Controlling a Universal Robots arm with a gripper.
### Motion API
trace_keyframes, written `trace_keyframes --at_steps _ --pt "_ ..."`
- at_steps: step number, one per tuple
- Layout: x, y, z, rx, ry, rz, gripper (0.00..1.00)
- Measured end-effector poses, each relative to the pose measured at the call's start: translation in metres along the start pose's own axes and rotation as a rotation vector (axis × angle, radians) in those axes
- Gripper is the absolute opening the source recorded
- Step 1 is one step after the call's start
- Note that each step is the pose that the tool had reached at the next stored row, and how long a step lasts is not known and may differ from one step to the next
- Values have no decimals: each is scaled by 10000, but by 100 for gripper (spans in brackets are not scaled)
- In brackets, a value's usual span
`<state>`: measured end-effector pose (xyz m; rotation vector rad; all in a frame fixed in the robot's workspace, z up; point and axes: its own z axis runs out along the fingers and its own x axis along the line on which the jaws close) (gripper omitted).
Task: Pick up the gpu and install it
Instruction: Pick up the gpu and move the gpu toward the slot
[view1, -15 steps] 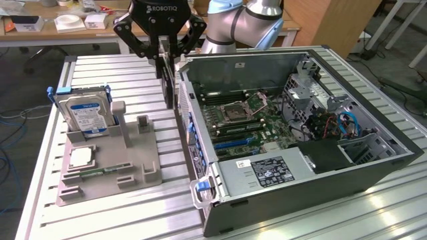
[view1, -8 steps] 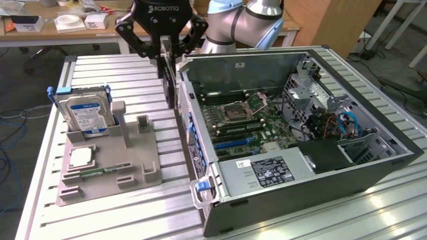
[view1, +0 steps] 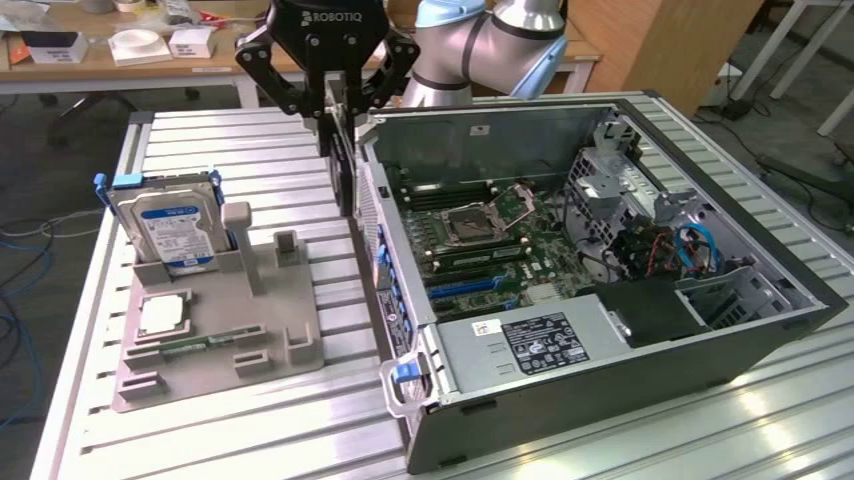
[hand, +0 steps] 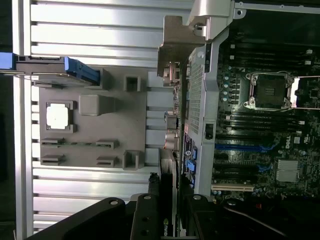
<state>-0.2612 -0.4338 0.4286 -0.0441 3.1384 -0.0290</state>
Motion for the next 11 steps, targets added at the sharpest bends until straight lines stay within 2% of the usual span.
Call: trace_keyframes --at_steps 11 --pt "-38 -1 0 0 0 1 26"
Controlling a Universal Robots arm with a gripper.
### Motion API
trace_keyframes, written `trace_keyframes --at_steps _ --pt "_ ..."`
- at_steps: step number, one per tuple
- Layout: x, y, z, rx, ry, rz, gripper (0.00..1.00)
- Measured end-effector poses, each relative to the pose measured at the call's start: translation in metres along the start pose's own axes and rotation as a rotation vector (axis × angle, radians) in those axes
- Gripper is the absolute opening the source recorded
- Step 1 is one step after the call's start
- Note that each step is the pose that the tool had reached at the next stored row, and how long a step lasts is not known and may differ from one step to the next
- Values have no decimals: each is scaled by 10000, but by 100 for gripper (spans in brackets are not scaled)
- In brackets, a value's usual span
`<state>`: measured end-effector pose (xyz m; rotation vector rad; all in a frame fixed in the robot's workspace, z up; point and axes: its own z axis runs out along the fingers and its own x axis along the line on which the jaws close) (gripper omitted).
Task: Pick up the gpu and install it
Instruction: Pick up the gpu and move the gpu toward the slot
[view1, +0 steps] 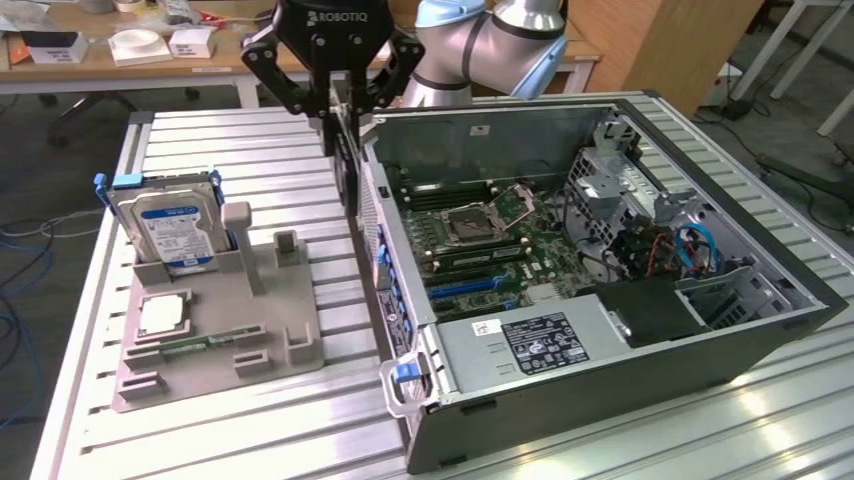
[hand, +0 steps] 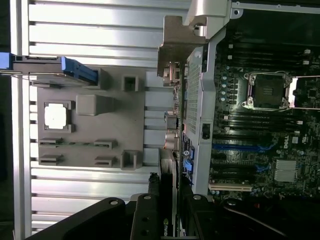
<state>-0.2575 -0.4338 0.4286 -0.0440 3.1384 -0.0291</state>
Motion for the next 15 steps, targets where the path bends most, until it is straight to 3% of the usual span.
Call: trace_keyframes --at_steps 15 --pt "-52 -2 0 0 0 0 26"
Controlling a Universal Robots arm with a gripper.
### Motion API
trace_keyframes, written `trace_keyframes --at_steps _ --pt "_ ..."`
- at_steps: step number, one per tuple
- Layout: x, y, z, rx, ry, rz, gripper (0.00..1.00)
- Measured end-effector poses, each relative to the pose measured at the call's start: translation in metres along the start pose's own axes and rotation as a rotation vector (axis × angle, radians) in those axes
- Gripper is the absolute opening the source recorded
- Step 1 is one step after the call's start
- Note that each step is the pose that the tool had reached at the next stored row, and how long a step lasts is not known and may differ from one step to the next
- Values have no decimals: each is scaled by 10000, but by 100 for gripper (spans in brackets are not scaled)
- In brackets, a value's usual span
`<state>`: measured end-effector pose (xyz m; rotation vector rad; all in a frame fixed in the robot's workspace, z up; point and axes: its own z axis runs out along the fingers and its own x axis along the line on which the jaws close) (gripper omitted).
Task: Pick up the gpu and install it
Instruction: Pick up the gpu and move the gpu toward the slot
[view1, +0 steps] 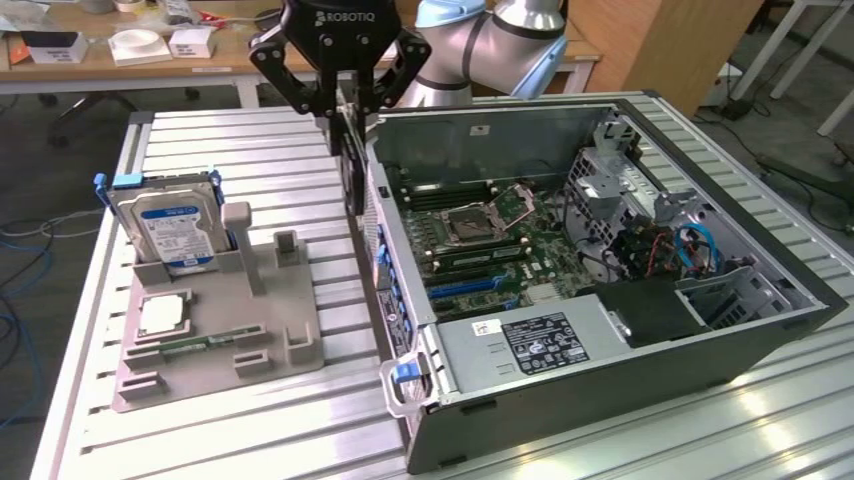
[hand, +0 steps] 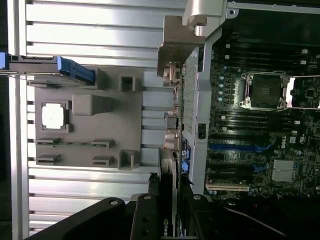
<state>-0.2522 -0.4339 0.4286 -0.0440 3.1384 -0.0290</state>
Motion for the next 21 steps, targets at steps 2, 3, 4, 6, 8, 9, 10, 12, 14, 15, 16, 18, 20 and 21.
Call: trace_keyframes --at_steps 2,3,4,6,8,9,10,12,14,15,16,18,20,21 --pt "-7 0 0 0 0 0 26" --pt "-11 0 0 0 0 0 26" --pt "-14 0 0 0 0 0 26" --pt "-21 0 0 0 0 0 26" --pt "-28 -1 0 0 0 0 26" --pt "-32 -1 0 0 0 0 26" --pt "-36 -1 0 0 0 0 26" --pt "-43 -1 0 0 0 0 26" --pt "-49 -1 0 0 0 0 26" --pt "-52 -1 0 0 1 0 26" --pt "-55 -1 0 0 0 0 26" --pt "-61 -2 0 0 1 0 26" --pt "-68 -2 0 0 0 0 26" --pt "-70 -2 0 0 0 0 26"
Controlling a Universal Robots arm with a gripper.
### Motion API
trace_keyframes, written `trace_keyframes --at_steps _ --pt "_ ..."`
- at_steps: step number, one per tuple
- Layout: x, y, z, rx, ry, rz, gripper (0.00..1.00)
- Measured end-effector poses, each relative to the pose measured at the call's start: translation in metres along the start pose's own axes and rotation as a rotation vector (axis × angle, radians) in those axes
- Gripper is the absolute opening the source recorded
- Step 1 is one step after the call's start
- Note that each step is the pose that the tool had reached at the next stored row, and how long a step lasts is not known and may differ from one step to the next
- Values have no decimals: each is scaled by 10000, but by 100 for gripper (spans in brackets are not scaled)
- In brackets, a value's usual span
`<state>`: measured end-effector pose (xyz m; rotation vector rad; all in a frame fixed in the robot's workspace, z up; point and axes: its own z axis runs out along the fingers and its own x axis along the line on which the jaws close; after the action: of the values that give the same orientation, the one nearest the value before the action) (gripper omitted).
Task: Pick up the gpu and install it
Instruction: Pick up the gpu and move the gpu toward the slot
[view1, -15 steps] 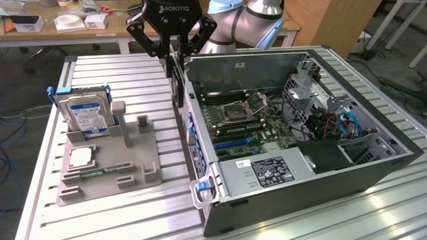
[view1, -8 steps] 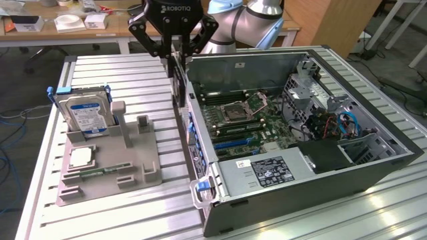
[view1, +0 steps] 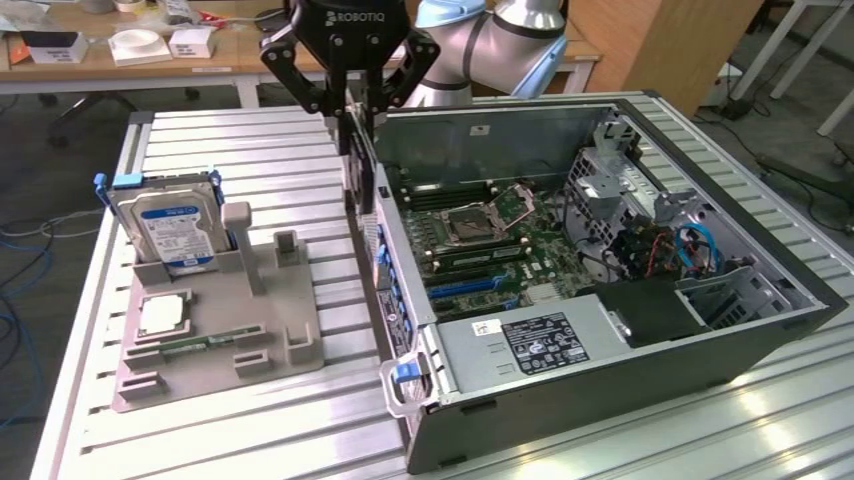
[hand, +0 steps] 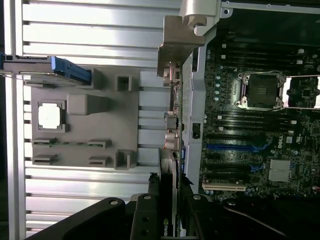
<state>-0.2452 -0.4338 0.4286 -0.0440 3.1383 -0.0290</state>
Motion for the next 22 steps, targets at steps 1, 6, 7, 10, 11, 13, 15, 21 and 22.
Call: trace_keyframes --at_steps 1,6,7,10,11,13,15,21,22 --pt "-3 0 0 0 1 0 26" --pt "-21 0 0 0 1 0 26" --pt "-26 -1 0 0 1 -1 26" --pt "-43 -1 0 0 1 -1 26" --pt "-50 -1 0 0 1 -1 26" --pt "-64 -2 0 0 0 -1 26" --pt "-77 -2 0 0 1 -1 26" --pt "-123 -3 0 0 1 0 26" --pt "-131 -4 0 0 0 -1 26"
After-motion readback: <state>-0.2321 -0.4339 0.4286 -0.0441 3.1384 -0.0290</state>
